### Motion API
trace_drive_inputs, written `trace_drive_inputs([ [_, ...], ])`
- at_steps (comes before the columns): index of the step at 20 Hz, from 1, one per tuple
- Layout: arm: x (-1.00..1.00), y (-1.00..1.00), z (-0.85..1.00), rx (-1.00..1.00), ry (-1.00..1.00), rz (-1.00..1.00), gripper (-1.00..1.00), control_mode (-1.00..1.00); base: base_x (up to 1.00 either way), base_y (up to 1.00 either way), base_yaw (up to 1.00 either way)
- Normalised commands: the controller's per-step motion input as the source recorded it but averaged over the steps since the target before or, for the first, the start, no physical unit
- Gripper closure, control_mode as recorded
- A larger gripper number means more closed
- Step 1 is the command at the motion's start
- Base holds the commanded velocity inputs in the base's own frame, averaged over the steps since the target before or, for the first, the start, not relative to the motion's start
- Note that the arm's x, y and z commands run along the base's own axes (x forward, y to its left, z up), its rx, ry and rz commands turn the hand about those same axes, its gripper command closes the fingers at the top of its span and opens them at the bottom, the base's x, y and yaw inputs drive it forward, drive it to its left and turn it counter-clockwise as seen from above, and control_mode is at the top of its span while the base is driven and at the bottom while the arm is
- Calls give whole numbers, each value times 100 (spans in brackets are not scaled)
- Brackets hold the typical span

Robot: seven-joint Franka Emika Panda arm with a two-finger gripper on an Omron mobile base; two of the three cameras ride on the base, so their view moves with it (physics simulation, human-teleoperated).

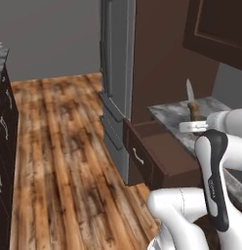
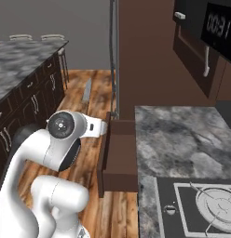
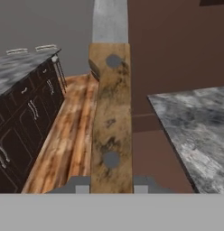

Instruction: Pick up the metallic utensils from the counter and place them in the open drawer. Make sure not to pick up any wooden utensils.

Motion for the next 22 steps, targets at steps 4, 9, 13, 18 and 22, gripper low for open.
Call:
trace_drive_inputs([
  [4, 0, 0, 0, 0, 0, 0, 100, 100, 38, 0, -2],
  [9, 24, -2, -28, 0, 11, 0, 100, -100, 7, 0, 0],
  [13, 100, 14, -97, -6, 39, 0, 100, -100, 0, 0, 0],
  [18, 98, -26, -100, -9, 39, 8, 100, -100, 0, 0, 0],
  [22, 86, -42, -100, -7, 3, 24, 100, -100, 0, 0, 0],
])
